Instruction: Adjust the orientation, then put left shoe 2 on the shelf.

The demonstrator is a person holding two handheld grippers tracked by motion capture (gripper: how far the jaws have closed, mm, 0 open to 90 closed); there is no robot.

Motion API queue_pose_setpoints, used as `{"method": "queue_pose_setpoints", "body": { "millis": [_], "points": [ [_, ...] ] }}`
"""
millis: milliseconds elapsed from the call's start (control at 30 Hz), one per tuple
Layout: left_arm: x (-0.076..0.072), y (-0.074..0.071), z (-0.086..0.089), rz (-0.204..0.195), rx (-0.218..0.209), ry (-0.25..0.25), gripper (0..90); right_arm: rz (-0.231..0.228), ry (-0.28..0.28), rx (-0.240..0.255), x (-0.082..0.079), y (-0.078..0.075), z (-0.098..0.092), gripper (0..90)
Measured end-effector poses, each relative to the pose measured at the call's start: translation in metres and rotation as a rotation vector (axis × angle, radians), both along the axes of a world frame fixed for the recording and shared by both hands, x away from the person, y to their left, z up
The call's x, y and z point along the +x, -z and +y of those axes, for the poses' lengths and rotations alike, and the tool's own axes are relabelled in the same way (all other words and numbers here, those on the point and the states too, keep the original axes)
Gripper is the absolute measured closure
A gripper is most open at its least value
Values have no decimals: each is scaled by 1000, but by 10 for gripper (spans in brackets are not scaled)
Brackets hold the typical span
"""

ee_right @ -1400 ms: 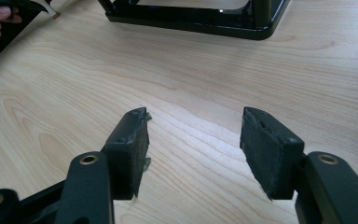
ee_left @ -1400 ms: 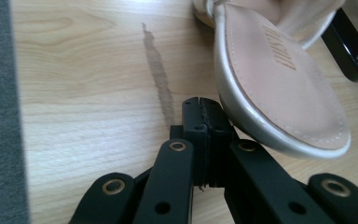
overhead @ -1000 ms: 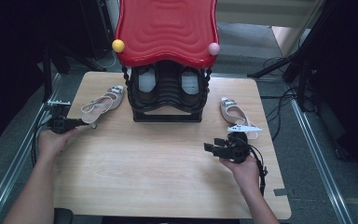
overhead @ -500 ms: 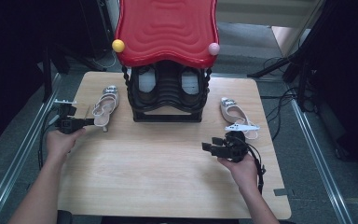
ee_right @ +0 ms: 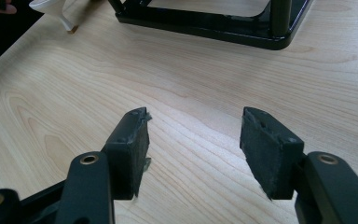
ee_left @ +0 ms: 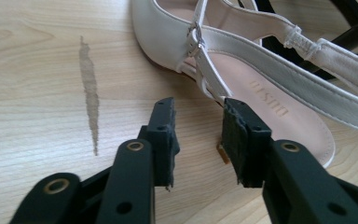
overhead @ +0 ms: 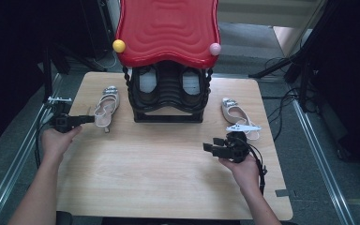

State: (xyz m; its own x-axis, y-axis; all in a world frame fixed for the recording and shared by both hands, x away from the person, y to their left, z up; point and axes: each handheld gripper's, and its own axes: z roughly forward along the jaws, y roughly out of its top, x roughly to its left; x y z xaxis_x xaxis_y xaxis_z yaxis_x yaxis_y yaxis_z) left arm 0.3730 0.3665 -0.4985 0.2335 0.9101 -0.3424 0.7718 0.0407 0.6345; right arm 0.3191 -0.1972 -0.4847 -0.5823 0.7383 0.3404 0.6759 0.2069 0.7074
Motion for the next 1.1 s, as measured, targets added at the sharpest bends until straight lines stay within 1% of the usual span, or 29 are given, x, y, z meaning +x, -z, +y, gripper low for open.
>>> {"method": "queue_pose_setpoints", "body": {
  "millis": [133,200,300,367,400,467,500,567,700,733,800,867,900,967,1000,1067,1100],
  "points": [
    [0,-6,0,-18,2,0,582,2,0,-2,0,0,0,433],
    [1,-10,0,-18,-4,4,576,0,1,-2,-1,0,0,433],
    [1,-17,0,-41,-9,-5,568,-1,0,-2,0,0,0,433],
    [2,-23,0,-52,-20,-16,567,2,2,-4,0,0,0,433],
    [2,-25,-1,-54,-29,-18,567,1,1,-6,0,1,0,433],
    [4,-29,-3,-56,-29,-17,558,1,-1,-9,0,1,1,433],
    [5,-29,-4,-58,-22,-15,553,1,-1,-9,0,1,1,433],
    [7,-31,-9,-53,8,-13,543,2,-2,-6,0,1,1,433],
    [13,-32,-14,-49,6,-8,543,5,2,-11,-1,1,1,433],
    [14,-33,-17,-57,19,-12,547,4,2,-10,0,1,0,433],
    [17,-33,-21,-64,27,-17,550,5,4,-11,-1,1,0,433],
    [19,-33,-22,-58,25,-11,544,3,5,-12,-1,2,0,433],
    [22,-33,-25,-57,32,-12,541,3,5,-13,-1,2,0,433],
    [26,-33,-28,-57,30,-22,526,5,7,-17,-1,2,-1,433],
    [28,-32,-28,-58,37,-18,524,7,10,-14,-1,2,-1,433],
    [32,-29,-30,-58,58,-30,523,7,13,-12,-2,2,-1,433],
    [33,-27,-30,-58,59,-46,523,7,13,-14,-2,2,-1,433]
  ]
}}
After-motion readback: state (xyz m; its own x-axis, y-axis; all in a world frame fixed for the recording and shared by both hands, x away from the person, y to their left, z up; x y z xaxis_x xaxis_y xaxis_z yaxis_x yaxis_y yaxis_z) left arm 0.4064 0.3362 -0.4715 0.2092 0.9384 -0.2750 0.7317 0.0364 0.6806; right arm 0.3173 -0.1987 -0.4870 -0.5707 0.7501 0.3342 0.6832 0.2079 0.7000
